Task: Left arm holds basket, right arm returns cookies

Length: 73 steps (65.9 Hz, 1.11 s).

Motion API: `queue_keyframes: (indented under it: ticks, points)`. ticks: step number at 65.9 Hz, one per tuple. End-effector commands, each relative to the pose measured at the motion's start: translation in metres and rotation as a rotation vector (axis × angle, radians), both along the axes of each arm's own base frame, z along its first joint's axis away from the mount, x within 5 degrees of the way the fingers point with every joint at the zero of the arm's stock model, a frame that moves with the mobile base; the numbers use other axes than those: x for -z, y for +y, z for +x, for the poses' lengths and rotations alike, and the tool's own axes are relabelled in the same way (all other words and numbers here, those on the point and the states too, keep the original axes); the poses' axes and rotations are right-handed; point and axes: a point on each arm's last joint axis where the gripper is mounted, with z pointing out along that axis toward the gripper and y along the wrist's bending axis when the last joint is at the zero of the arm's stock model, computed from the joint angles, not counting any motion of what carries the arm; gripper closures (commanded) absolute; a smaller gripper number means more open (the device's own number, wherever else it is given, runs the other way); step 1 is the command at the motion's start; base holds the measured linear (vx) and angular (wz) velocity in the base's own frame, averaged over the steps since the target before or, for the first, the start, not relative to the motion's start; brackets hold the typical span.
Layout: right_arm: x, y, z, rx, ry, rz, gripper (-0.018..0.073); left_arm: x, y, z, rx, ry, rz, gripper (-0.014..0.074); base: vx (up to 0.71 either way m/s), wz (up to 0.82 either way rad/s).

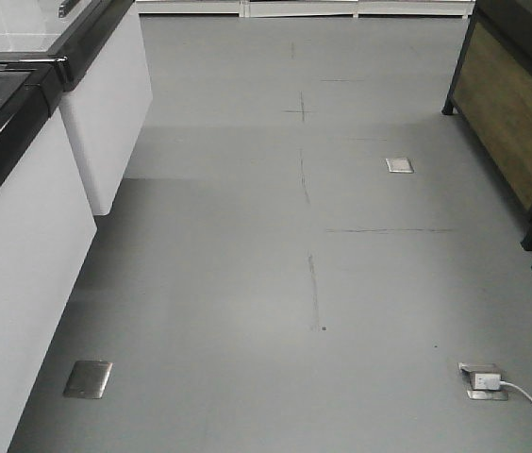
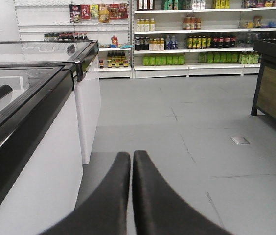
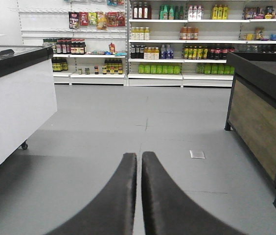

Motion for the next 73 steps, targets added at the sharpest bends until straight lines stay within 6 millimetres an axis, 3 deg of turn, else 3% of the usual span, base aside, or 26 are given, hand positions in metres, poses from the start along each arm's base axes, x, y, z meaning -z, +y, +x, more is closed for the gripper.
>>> queue_keyframes:
  ticks: [1, 73]
  points:
    - [-0.0020, -0.0001, -0.0003, 0.004, -0.074, -0.006, 0.0565, -0.0180, 0.0000, -0.0025, 0.000, -0.122, -0.005, 0.0602, 0.00, 0.00]
    - [-0.0017, -0.0001, -0.0002, 0.004, -0.073, -0.006, 0.0565, -0.0180, 0.0000, -0.0025, 0.000, -0.122, -0.005, 0.0602, 0.00, 0.00]
